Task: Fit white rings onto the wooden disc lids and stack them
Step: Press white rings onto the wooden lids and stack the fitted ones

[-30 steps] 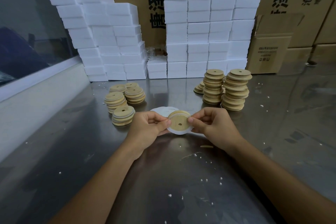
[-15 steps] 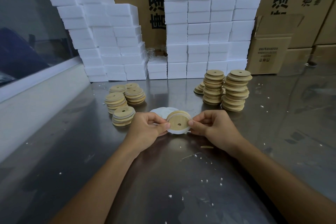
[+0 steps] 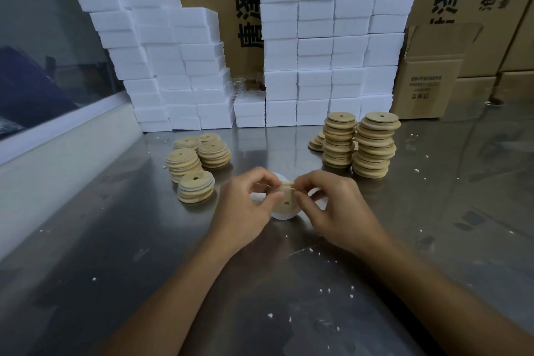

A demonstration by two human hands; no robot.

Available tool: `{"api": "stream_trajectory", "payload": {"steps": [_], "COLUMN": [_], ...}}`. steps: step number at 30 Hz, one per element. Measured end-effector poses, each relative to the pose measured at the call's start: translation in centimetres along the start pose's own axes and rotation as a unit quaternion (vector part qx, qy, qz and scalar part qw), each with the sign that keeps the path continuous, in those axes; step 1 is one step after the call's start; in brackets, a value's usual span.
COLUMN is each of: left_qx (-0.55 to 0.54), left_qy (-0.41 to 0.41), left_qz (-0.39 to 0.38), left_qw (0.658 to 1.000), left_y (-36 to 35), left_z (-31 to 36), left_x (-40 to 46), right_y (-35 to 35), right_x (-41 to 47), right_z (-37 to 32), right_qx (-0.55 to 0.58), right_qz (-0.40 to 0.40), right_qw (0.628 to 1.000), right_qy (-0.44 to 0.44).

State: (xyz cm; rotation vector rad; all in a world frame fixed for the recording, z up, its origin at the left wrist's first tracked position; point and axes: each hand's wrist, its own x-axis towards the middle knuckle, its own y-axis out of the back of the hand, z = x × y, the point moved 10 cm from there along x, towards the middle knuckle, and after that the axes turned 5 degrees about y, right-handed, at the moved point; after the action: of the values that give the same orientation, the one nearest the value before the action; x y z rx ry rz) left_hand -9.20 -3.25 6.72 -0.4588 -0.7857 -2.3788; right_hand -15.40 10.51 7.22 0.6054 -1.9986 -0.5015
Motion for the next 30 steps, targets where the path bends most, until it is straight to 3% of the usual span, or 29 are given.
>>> {"api": "stream_trajectory", "payload": {"steps": [3, 9, 15, 24, 30], "left_qx": [0.024, 0.038, 0.039, 0.059, 0.054], "left_qy": [-0.037, -0.012, -0.01, -0.014, -0.007], "left_qz": [-0.003, 0.009, 0.019, 0.011, 0.004], "left_qw": [0.999, 0.999, 0.999, 0.998, 0.999], "left_y": [-0.3, -0.1, 0.3, 0.3, 0.1], "left_z": [1.1, 0.4, 0.2, 0.0, -0.2], "left_x": [-0.3, -0.2, -0.2, 0.0, 0.0], "right_y": [-0.4, -0.5, -0.1, -0.2, -0.1], "right_x": [0.2, 0.1, -0.1, -0.7, -0.7], "right_z": [-1.1, -1.3, 0.0, 3.5, 4.6], "right_qx": [-0.038, -0.066, -0.07, 0.09, 0.124], "right_qz": [-0.02, -0.021, -0.001, 0.042, 0.022], "right_qw": [0.998, 0.996, 0.998, 0.984, 0.976], "right_qy": [0.047, 0.051, 0.01, -0.145, -0.177]}}
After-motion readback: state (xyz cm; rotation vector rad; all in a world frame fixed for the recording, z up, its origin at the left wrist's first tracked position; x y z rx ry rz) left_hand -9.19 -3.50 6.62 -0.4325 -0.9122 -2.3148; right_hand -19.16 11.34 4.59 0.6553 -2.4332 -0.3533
